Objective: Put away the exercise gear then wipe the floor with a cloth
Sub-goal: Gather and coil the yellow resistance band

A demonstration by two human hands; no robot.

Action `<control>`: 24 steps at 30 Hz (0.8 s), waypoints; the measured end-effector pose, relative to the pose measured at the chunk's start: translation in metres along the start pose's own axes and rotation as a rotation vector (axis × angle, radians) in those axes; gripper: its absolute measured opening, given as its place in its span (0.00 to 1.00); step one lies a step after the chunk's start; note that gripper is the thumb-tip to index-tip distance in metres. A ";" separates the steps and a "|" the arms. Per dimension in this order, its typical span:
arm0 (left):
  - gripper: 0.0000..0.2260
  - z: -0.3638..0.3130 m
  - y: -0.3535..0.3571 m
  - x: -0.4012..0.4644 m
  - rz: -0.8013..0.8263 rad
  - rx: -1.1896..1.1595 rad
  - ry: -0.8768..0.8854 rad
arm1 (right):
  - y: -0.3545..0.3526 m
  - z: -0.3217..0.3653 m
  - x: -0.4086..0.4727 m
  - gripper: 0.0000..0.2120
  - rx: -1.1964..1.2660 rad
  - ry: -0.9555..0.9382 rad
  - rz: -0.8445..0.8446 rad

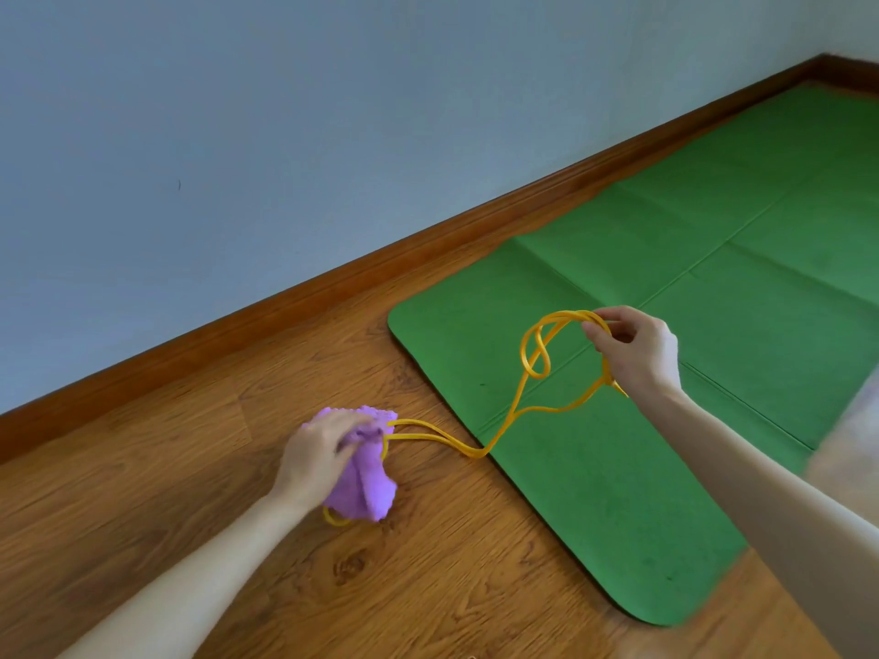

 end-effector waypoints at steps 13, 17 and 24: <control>0.09 0.015 -0.083 0.090 -0.583 -0.032 -0.454 | 0.002 0.002 0.004 0.06 0.033 0.012 -0.004; 0.07 0.022 -0.056 0.078 -0.438 0.040 -0.486 | 0.000 -0.001 0.005 0.06 0.023 0.020 -0.004; 0.19 0.046 -0.003 0.060 0.104 0.161 -0.613 | 0.003 -0.002 0.003 0.07 0.008 0.021 0.022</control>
Point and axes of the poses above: each hand's wrist, its own x-axis towards the middle knuckle, its own y-axis out of the palm, z = x × y, the point moved 2 cm from there along x, towards the middle knuckle, and after that the axes turned 5 degrees about x, right-handed, at the moved point
